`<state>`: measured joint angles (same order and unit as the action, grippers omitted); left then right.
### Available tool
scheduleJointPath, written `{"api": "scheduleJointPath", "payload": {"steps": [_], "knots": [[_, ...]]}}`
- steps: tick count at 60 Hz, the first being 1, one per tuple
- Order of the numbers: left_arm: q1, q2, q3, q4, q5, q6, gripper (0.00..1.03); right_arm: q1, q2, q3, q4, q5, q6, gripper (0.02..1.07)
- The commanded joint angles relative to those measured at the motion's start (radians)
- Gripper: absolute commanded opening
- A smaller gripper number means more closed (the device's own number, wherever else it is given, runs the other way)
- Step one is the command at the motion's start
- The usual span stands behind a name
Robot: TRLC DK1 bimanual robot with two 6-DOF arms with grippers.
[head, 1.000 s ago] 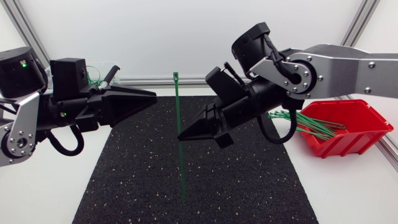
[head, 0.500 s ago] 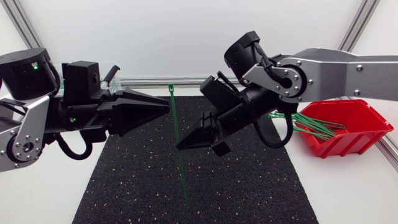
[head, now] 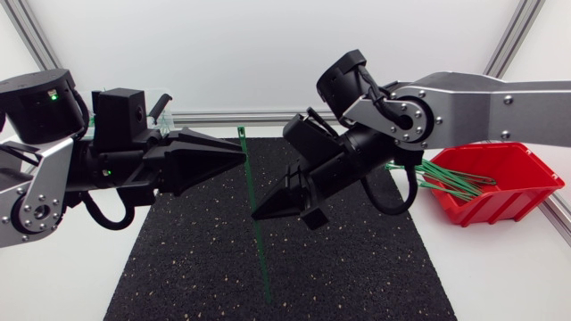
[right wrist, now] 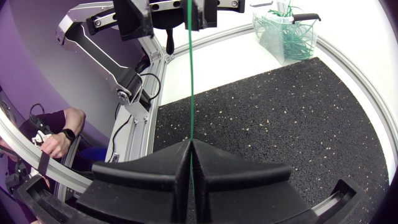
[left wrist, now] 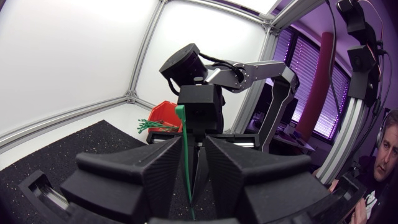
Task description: Take a green cable tie from the red box, thread the tail through the head to close it, then place it in the transparent bin on the left.
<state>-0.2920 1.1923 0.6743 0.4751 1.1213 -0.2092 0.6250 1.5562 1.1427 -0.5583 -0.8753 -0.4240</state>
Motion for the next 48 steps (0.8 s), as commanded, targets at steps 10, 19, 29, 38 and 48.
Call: {"api": "scheduleJointPath", "payload": {"steps": [10, 19, 29, 38, 48], "knots": [[-0.009, 0.007, 0.013, 0.017, -0.006, -0.012, 0.24, 0.012, 0.030, 0.000, -0.015, -0.007, -0.021, 0.08], [-0.006, 0.004, 0.010, 0.022, -0.008, -0.016, 0.21, 0.012, 0.028, 0.000, -0.015, -0.008, -0.019, 0.08], [-0.004, 0.009, 0.010, 0.023, -0.011, -0.019, 0.20, 0.012, 0.021, 0.000, -0.017, -0.010, -0.018, 0.08], [-0.001, 0.015, 0.011, 0.026, -0.012, -0.024, 0.16, 0.012, 0.018, -0.004, -0.017, -0.010, -0.018, 0.08], [0.001, 0.018, 0.011, 0.026, -0.014, -0.025, 0.13, 0.012, 0.018, -0.004, -0.015, -0.010, -0.018, 0.08]]}}
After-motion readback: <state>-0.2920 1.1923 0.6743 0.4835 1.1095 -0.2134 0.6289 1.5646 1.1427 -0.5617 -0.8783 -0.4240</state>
